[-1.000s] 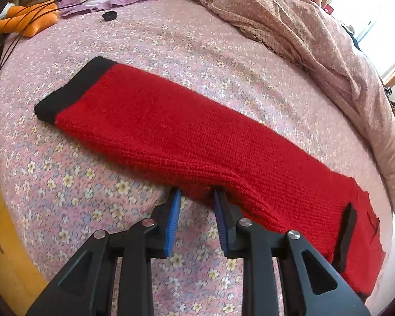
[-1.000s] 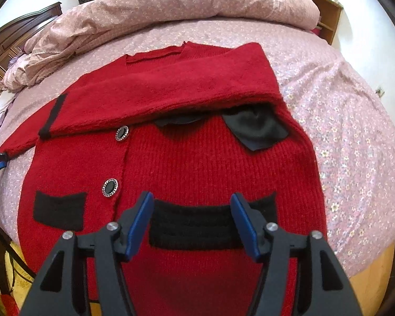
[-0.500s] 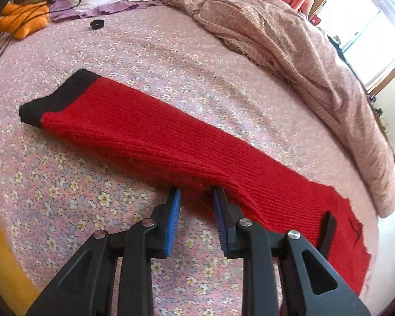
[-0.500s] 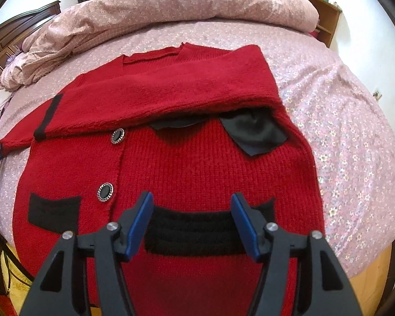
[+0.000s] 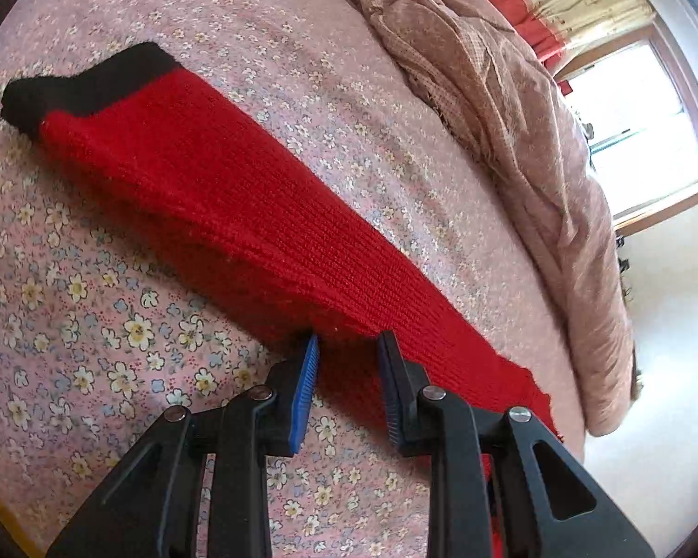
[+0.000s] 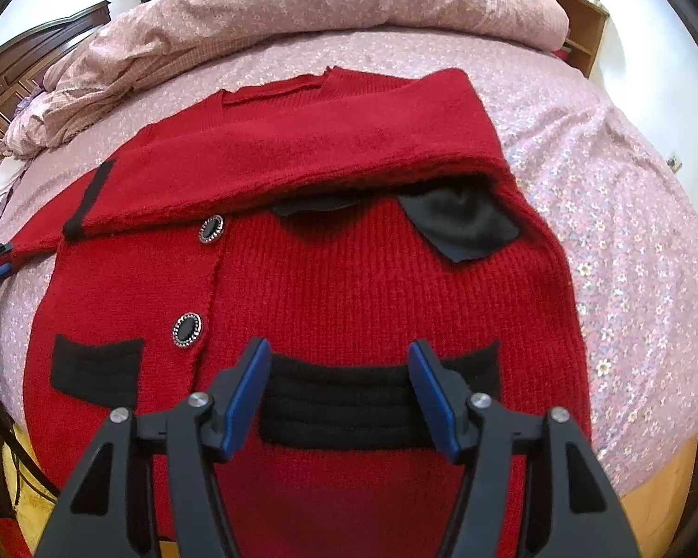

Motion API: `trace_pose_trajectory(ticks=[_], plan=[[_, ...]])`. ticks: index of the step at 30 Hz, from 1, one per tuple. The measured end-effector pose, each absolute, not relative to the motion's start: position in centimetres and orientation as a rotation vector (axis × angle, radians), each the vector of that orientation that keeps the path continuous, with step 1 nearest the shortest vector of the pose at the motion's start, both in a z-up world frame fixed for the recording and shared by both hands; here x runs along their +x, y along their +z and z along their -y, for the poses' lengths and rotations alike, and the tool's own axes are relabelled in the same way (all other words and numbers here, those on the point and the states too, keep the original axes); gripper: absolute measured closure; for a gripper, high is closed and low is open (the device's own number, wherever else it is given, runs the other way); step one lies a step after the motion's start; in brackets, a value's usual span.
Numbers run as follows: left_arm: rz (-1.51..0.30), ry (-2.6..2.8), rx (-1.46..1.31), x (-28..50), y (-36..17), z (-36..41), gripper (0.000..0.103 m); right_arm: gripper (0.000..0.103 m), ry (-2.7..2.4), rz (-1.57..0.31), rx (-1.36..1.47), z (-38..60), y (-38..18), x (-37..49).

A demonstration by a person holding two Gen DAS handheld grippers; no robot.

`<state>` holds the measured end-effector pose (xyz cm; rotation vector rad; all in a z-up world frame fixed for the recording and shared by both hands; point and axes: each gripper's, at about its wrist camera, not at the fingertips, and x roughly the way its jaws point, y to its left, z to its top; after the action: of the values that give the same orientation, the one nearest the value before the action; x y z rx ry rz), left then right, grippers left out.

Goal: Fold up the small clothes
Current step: 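Lower the open left tool onto the middle of the other sleeve, then grasp the sleeve with the left tool and fold it across the cardigan front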

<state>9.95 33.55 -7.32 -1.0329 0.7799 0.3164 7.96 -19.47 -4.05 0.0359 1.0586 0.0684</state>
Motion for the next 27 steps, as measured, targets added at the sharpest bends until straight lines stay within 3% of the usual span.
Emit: trace_pose_trajectory(ticks=[4, 9, 17, 19, 20, 27], plan=[[-0.741, 0.301, -1.068, 8.3, -6.5, -33.3, 0.084, 0.038, 0.073, -1.05, 0.027, 19.5, -3.9, 7.9], [-0.711, 0.403, -1.087, 7.2, -6.8, -34.0, 0.069, 0.038, 0.082, -1.048, 0.027, 19.3, -3.9, 7.9], [-0.66, 0.467, -1.147, 7.9, -8.1, -36.3, 0.069, 0.038, 0.082, -1.053, 0.027, 19.3, -4.0, 7.9], [-0.646, 0.484, -1.153, 8.2, -8.3, -36.6, 0.078, 0.038, 0.084, -1.058, 0.034, 19.3, -4.1, 7.9], [-0.653, 0.502, -1.15, 8.3, -8.4, -36.8, 0.095, 0.038, 0.085, -1.058, 0.036, 19.3, -4.1, 7.9], [-0.618, 0.405, -1.058, 8.1, -6.0, -36.4, 0.1, 0.038, 0.095, -1.051, 0.052, 19.6, -3.9, 7.6]])
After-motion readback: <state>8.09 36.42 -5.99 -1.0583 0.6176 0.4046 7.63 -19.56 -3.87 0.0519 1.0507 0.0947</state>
